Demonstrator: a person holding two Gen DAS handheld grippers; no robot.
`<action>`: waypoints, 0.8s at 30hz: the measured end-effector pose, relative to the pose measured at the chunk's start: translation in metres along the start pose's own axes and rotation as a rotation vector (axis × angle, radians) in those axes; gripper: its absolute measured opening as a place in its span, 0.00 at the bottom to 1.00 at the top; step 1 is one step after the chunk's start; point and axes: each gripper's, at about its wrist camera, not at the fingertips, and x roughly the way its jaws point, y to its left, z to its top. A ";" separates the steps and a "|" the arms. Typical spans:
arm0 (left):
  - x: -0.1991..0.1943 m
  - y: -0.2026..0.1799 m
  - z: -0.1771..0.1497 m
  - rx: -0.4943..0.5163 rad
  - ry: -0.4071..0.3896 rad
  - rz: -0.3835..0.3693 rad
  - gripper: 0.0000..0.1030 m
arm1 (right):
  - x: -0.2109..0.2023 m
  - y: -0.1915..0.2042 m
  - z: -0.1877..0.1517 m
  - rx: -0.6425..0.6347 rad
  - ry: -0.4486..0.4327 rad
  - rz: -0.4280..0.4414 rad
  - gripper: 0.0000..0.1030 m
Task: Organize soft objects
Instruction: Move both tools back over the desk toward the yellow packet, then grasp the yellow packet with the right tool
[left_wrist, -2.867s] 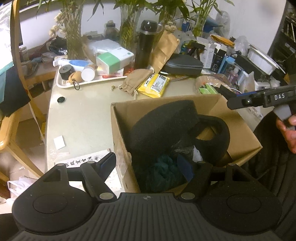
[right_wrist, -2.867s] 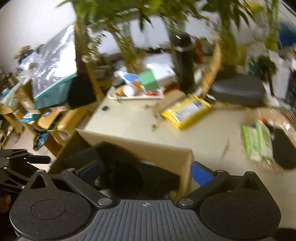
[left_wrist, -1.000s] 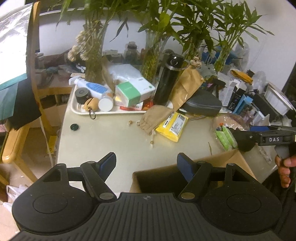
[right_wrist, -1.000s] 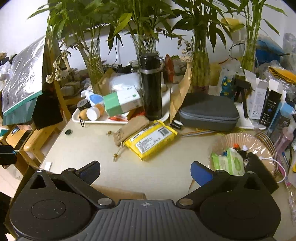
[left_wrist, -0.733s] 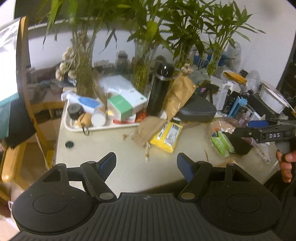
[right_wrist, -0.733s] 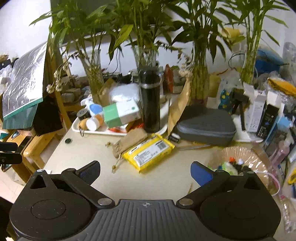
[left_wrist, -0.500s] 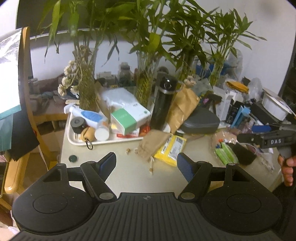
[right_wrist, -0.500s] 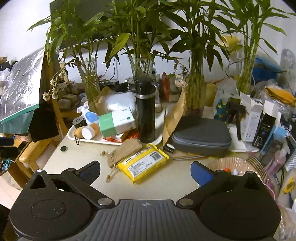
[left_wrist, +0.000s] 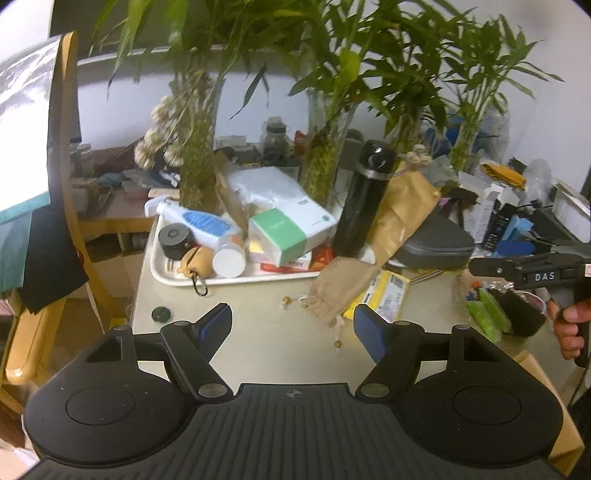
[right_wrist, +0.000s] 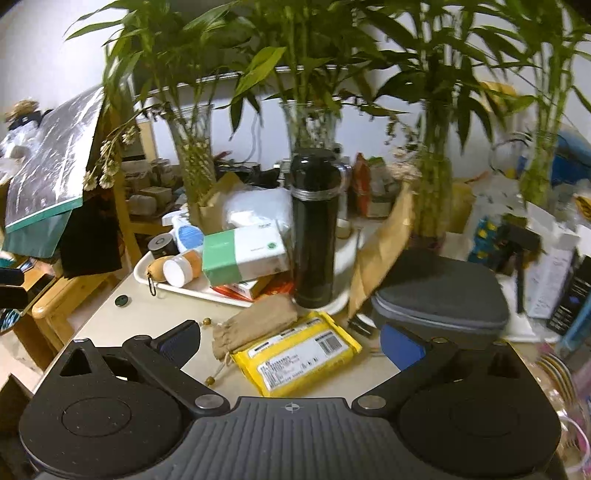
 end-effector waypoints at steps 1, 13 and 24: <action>0.003 0.003 -0.002 -0.006 0.003 0.005 0.70 | 0.005 -0.001 0.000 -0.006 0.004 0.011 1.00; 0.017 0.015 -0.013 -0.035 0.039 0.042 0.70 | 0.047 -0.015 -0.007 -0.065 0.082 0.034 1.00; 0.017 0.015 -0.010 -0.060 0.045 0.017 0.70 | 0.080 -0.021 -0.019 -0.119 0.130 0.031 1.00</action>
